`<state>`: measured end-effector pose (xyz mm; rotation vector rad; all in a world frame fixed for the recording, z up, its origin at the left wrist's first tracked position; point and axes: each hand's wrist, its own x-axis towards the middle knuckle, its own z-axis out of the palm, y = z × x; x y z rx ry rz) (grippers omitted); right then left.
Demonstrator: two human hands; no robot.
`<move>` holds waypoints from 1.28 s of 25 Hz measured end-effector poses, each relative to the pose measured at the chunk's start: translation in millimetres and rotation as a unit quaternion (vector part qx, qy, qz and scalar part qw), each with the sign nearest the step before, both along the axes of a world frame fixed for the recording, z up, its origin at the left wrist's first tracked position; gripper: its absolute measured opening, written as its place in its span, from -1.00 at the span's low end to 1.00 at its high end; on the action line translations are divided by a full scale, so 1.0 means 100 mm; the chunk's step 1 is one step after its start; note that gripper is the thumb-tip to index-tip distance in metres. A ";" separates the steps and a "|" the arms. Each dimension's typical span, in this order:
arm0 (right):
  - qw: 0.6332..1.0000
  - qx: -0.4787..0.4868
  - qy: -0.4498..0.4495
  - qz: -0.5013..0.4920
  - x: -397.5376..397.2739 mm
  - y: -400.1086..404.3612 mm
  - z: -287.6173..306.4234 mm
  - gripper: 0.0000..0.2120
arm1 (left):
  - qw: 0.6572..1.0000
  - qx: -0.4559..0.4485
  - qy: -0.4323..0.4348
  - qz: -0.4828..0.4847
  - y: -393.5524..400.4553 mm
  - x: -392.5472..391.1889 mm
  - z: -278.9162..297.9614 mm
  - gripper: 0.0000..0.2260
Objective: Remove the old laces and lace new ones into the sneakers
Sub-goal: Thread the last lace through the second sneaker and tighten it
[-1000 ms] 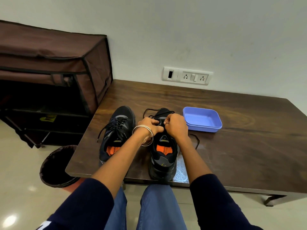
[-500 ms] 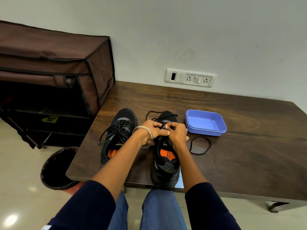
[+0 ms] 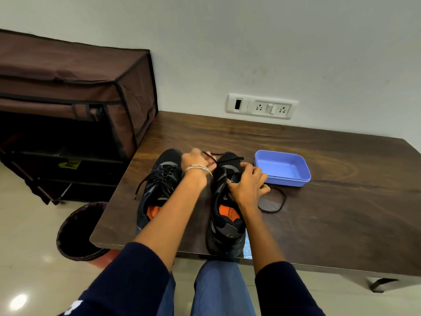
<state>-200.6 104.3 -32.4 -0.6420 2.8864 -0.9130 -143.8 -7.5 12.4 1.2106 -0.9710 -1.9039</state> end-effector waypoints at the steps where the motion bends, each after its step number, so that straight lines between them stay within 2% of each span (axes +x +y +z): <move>1: 1.000 0.009 0.009 -0.011 0.01 0.01 0.00 -0.30 | 0.986 0.085 0.132 0.053 -0.06 0.06 0.16 -0.76; 3: 0.999 0.031 0.014 -0.024 0.03 0.02 0.01 -0.14 | 0.946 0.124 0.281 0.106 -0.14 0.22 0.48 -0.76; 4: 0.999 0.038 0.010 -0.028 0.03 0.02 0.02 -0.09 | 0.934 0.122 0.319 0.104 -0.15 0.27 0.55 -0.75; 5: 0.999 0.044 0.003 -0.031 0.03 0.02 0.03 -0.05 | 0.936 0.114 0.322 0.082 -0.12 0.32 0.60 -0.76; 6: 0.998 0.046 -0.005 -0.031 0.03 0.02 0.05 -0.03 | 0.954 0.086 0.285 0.047 -0.09 0.33 0.56 -0.77; 7: 0.998 0.043 -0.019 -0.029 0.02 0.03 0.08 -0.01 | 0.982 0.011 0.187 -0.006 -0.05 0.33 0.47 -0.79; 8: 0.998 0.035 -0.037 -0.027 0.01 0.03 0.12 0.01 | 0.990 -0.116 0.035 -0.073 -0.02 0.32 0.34 -0.83; 9: 0.998 0.031 -0.055 -0.025 -0.01 0.04 0.16 0.01 | 0.950 -0.252 -0.123 -0.135 0.00 0.32 0.21 -0.89; 10: 0.997 0.032 -0.070 -0.018 -0.04 0.08 0.21 -0.01 | 0.881 -0.361 -0.239 -0.189 0.03 0.31 0.08 -0.92; 11: 0.996 0.036 -0.083 -0.007 -0.06 0.11 0.26 -0.06 | 0.816 -0.419 -0.317 -0.240 0.06 0.30 -0.03 -0.88; 12: 0.995 0.030 -0.091 0.005 -0.10 0.15 0.29 -0.15 | 0.778 -0.438 -0.352 -0.281 0.09 0.29 -0.11 -0.83; 13: 0.995 0.012 -0.100 0.017 -0.14 0.20 0.30 -0.24 | 0.764 -0.440 -0.362 -0.302 0.11 0.27 -0.18 -0.81; 15: 0.991 -0.035 -0.125 0.045 -0.16 0.25 0.29 -0.38 | 0.769 -0.446 -0.353 -0.292 0.14 0.22 -0.26 -0.84; 17: 0.986 -0.045 -0.148 0.064 -0.07 0.26 0.23 -0.54 | 0.801 -0.429 -0.332 -0.252 0.13 0.18 -0.30 -0.90; 19: 0.990 -0.024 -0.129 0.046 0.06 0.24 0.13 -0.63 | 0.861 -0.372 -0.281 -0.203 0.17 0.16 -0.27 -0.91; 20: 0.994 -0.013 -0.102 0.028 0.13 0.23 0.08 -0.62 | 0.901 -0.323 -0.230 -0.175 0.22 0.16 -0.22 -0.88; 21: 0.997 -0.001 -0.072 0.011 0.18 0.23 0.06 -0.62 | 0.951 -0.240 -0.141 -0.137 0.27 0.14 -0.12 -0.82; 22: 0.999 0.003 -0.046 0.000 0.22 0.22 0.04 -0.63 | 0.986 -0.137 -0.020 -0.096 0.28 0.14 -0.01 -0.78; 23: 1.000 0.001 -0.031 -0.006 0.23 0.22 0.03 -0.64 | 0.991 -0.040 0.108 -0.066 0.27 0.15 0.14 -0.75; 24: 1.000 -0.001 -0.027 -0.003 0.23 0.22 0.02 -0.65 | 0.977 0.023 0.210 -0.043 0.21 0.17 0.31 -0.75; 26: 0.999 -0.008 -0.038 -0.001 0.23 0.22 0.01 -0.65 | 0.948 0.035 0.315 -0.024 0.10 0.23 0.59 -0.76; 27: 0.999 -0.009 -0.041 0.003 0.24 0.22 0.00 -0.65 | 0.947 -0.006 0.320 -0.030 0.07 0.26 0.68 -0.77; 28: 0.999 -0.009 -0.040 0.009 0.24 0.21 0.01 -0.64 | 0.956 -0.065 0.281 -0.045 0.07 0.30 0.72 -0.76; 29: 0.999 -0.009 -0.036 0.015 0.25 0.21 0.00 -0.62 | 0.968 -0.134 0.197 -0.077 0.07 0.32 0.67 -0.74; 30: 0.999 -0.007 -0.033 0.022 0.26 0.21 0.01 -0.58 | 0.969 -0.205 0.074 -0.118 0.10 0.32 0.58 -0.72; 31: 0.999 -0.002 -0.033 0.031 0.26 0.22 0.02 -0.53 | 0.945 -0.273 -0.064 -0.167 0.12 0.32 0.44 -0.69; 32: 0.998 0.004 -0.036 0.041 0.26 0.24 0.02 -0.47 | 0.898 -0.331 -0.191 -0.219 0.15 0.31 0.29 -0.68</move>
